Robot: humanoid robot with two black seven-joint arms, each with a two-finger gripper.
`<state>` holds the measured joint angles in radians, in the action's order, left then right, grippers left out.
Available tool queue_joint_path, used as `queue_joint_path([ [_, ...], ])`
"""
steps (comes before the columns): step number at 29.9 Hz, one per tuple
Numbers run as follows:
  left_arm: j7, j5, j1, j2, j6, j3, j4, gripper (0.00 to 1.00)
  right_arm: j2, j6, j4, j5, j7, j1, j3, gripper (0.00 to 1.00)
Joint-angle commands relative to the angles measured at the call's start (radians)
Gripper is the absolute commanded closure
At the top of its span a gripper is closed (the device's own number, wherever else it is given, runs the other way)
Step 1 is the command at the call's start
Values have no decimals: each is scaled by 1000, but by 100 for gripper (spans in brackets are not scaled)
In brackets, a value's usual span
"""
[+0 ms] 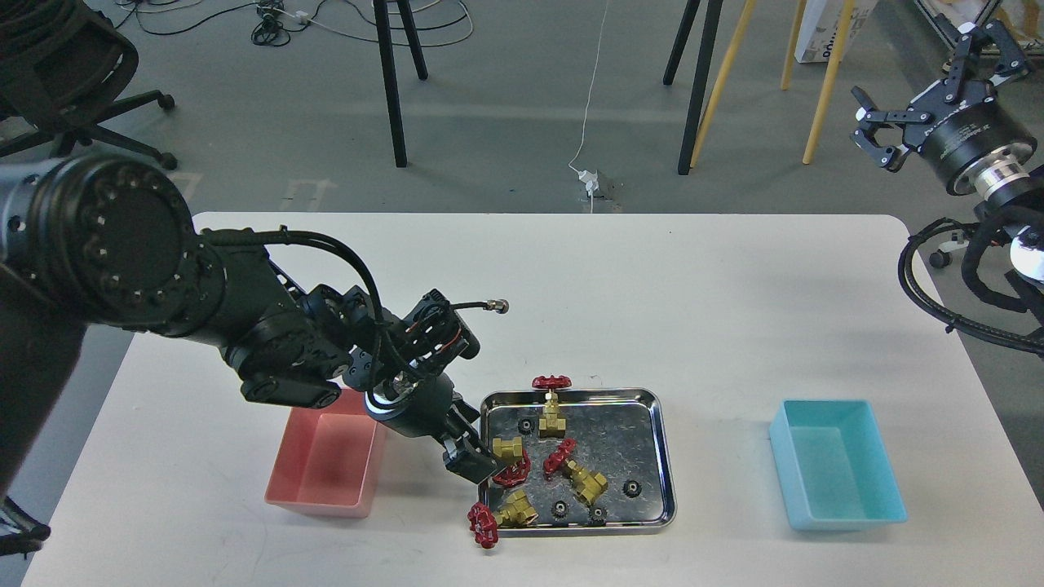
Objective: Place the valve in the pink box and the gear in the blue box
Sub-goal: 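Lower the left gripper onto a red-handled valve and close it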
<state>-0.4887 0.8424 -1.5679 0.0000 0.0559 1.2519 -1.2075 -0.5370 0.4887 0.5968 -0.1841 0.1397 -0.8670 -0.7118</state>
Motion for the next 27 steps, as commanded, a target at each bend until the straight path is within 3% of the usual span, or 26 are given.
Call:
queue_joint_path([
  [1, 0, -19, 12, 0, 44, -2, 0, 16, 0, 0, 0, 0, 0, 0, 0, 0],
  [15, 0, -40, 42, 0, 90, -5, 0, 17, 11, 0, 0, 0, 0, 5, 0, 0],
  [20, 0, -57, 55, 0, 151, -5, -6, 22, 11, 0, 0, 0, 0, 19, 0, 0],
  [27, 0, -59, 55, 0, 176, -3, -15, 29, 11, 0, 0, 0, 0, 23, 0, 0],
])
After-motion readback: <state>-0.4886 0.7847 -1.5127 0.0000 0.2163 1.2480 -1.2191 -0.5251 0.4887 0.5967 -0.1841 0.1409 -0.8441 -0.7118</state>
